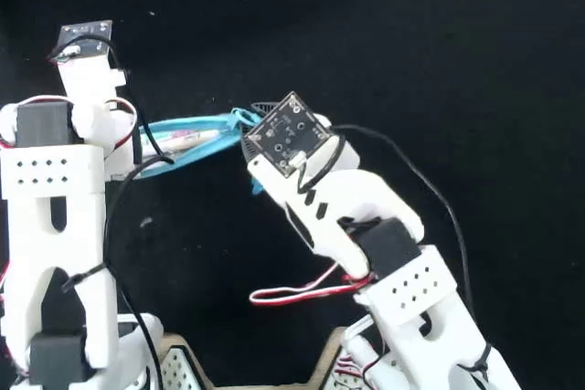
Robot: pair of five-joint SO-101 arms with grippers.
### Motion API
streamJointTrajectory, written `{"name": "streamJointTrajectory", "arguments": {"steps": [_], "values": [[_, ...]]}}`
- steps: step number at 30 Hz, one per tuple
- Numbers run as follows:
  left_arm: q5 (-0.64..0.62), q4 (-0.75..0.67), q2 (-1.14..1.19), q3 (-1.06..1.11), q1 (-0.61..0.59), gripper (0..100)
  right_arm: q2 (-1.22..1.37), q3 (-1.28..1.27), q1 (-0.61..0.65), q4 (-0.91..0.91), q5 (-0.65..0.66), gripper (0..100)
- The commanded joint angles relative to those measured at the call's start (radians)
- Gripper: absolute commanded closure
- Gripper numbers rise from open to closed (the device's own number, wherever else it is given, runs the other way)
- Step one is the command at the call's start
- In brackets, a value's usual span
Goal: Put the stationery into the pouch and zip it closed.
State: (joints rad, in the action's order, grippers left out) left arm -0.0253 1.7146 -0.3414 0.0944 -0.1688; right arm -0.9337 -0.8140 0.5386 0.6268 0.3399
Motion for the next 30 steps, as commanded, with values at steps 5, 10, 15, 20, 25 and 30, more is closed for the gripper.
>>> {"name": "streamJointTrajectory", "arguments": {"steps": [5,10,15,20,25,30], "values": [[-0.002,0.043,0.008,-0.073,-0.008,97,0.002,0.041,-0.017,-0.018,0.003,98.8],[0.021,0.044,0.008,-0.130,-0.008,97,0.002,0.044,-0.017,-0.023,0.002,98.8],[0.110,0.044,-0.051,-0.154,-0.008,95,0.002,0.030,-0.023,0.006,0.002,98.8],[0.117,0.044,-0.173,-0.160,-0.008,83,0.002,0.025,-0.020,0.009,0.000,98.8],[0.118,0.040,-0.330,-0.163,-0.001,84,0.002,0.036,-0.021,0.005,-0.072,98.8],[0.118,0.037,-0.468,-0.160,-0.002,84,0.007,0.088,-0.021,0.011,-0.081,98.8]]}}
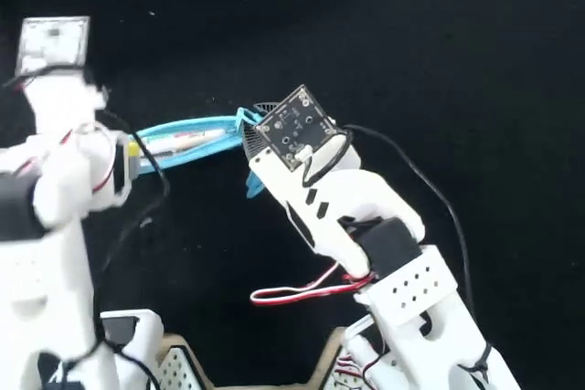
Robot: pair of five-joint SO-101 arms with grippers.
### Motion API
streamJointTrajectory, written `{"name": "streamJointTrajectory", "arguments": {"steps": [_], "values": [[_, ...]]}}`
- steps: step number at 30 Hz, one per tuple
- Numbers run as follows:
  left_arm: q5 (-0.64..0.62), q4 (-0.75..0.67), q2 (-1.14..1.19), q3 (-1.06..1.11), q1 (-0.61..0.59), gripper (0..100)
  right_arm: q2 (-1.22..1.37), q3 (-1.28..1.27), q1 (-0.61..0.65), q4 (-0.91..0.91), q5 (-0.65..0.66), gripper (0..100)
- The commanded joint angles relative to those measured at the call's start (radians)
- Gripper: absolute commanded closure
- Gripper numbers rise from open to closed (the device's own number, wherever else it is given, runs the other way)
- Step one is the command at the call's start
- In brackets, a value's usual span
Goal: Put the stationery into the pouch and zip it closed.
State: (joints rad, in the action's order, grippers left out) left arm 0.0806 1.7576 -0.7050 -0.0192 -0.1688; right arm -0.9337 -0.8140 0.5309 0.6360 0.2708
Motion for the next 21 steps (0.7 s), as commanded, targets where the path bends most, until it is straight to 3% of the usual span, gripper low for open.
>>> {"name": "streamJointTrajectory", "arguments": {"steps": [1,11,17,21], "values": [[0.012,-0.006,-0.133,-0.050,-0.005,84,0.008,0.107,-0.014,0.005,-0.012,98.8],[0.215,-0.021,-0.397,0.186,0.002,84,0.012,0.248,-0.002,0.115,-0.012,98.8],[0.218,-0.132,-0.427,0.397,0.002,84,0.012,0.315,0.063,0.226,-0.008,98.8],[0.196,-0.284,-0.430,0.512,0.002,84,0.010,0.355,0.107,0.315,-0.006,98.8]]}}
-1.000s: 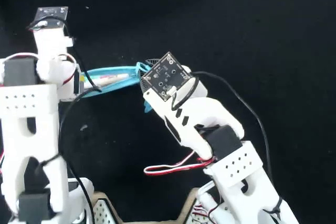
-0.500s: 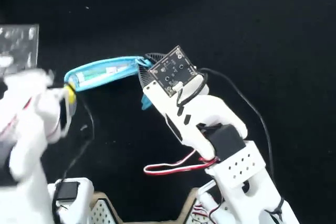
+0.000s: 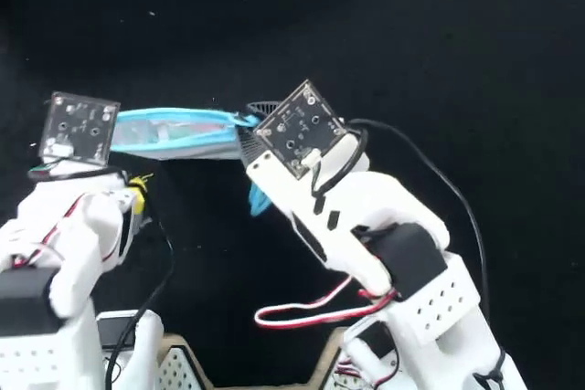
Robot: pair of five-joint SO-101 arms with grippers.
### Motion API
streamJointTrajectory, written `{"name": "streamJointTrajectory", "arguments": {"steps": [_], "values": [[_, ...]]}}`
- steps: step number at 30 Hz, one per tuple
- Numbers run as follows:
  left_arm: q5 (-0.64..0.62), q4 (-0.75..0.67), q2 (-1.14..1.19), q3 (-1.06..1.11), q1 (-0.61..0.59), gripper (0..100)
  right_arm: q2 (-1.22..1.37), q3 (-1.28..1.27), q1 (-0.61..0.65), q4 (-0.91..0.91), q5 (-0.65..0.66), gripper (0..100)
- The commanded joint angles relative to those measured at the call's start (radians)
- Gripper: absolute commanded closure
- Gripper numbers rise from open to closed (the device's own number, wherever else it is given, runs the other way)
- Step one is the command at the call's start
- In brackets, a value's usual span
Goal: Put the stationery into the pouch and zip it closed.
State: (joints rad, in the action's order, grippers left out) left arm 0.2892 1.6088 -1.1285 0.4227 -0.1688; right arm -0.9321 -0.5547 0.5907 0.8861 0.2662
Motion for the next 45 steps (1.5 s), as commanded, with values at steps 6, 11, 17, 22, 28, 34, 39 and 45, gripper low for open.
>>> {"name": "streamJointTrajectory", "arguments": {"steps": [6,11,17,22,28,34,39,45], "values": [[-0.157,-0.446,0.005,0.186,0.002,84,0.007,0.101,0.118,0.137,-0.002,98.8],[-0.267,-0.681,0.005,0.305,0.001,84,0.008,0.111,0.157,0.135,0.048,98.8],[-0.394,-0.858,0.005,0.392,0.002,84,0.010,0.156,0.172,0.133,0.098,98.8],[-0.399,-0.667,-0.006,0.371,0.008,84,0.010,0.147,0.124,0.101,0.098,98.8],[-0.384,-0.311,-0.006,0.211,0.162,84,0.041,0.105,0.057,0.009,0.143,98.8],[-0.259,-0.252,-0.006,0.254,0.285,84,0.162,0.148,0.057,0.032,0.232,98.8],[-0.261,-0.245,-0.008,0.294,0.308,84,0.248,0.315,0.061,0.210,0.287,98.8],[-0.308,-0.176,-0.008,0.289,0.305,78,0.320,0.435,0.057,0.365,0.345,98.8]]}}
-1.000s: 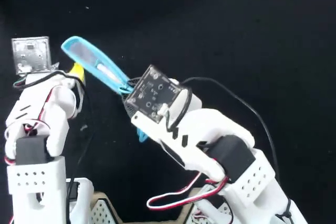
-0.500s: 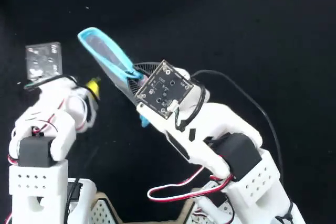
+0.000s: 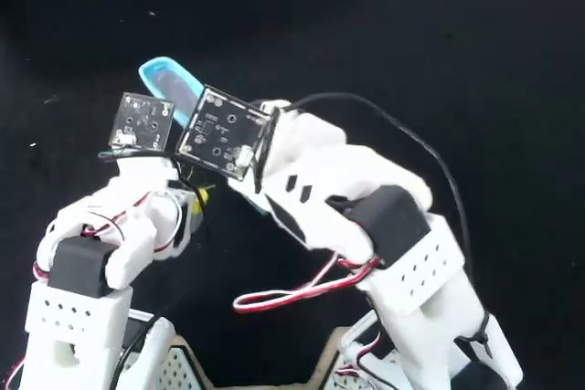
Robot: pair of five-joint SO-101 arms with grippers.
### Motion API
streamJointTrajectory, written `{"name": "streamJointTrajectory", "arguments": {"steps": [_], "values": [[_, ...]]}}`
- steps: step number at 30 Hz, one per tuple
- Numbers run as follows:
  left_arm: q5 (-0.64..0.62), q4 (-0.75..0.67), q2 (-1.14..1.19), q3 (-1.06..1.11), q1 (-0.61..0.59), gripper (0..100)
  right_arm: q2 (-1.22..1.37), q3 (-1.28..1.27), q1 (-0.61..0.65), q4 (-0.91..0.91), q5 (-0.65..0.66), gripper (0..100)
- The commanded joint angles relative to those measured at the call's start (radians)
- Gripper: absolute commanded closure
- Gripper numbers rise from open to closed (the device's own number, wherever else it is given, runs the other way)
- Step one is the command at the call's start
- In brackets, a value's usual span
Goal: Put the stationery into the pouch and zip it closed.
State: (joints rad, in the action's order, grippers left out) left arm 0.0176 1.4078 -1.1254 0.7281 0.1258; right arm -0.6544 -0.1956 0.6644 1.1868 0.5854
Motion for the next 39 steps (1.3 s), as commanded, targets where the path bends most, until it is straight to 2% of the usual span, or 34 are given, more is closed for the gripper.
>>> {"name": "streamJointTrajectory", "arguments": {"steps": [1,5,8,11,15,18,27,31,35,39], "values": [[-0.063,0.025,-0.011,-0.015,0.012,78,0.045,0.076,-0.017,0.064,0.025,98.8],[-0.133,0.021,-0.011,-0.021,0.013,78,0.045,0.084,-0.020,0.061,0.006,98.8],[-0.226,0.017,-0.069,-0.019,0.015,77,0.015,0.074,-0.057,0.011,-0.121,98.8],[-0.319,0.020,-0.209,-0.008,0.077,77,-0.027,0.044,-0.097,-0.046,-0.186,98.8],[-0.305,-0.034,-0.431,0.094,0.251,77,-0.051,-0.012,-0.100,-0.091,-0.186,98.8],[-0.258,-0.135,-0.526,0.226,0.306,77,-0.050,-0.021,-0.100,-0.095,-0.190,98.8],[-0.250,-0.454,-0.528,0.432,0.305,77,-0.056,-0.021,-0.100,-0.089,-0.193,98.8],[-0.250,-0.601,-0.525,0.515,0.255,78,-0.056,-0.022,-0.103,-0.087,-0.193,98.8],[-0.250,-0.687,-0.525,0.575,0.166,78,-0.058,-0.022,-0.104,-0.086,-0.193,98.8],[-0.242,-0.692,-0.532,0.599,0.096,78,-0.058,-0.022,-0.104,-0.086,-0.192,98.8]]}}
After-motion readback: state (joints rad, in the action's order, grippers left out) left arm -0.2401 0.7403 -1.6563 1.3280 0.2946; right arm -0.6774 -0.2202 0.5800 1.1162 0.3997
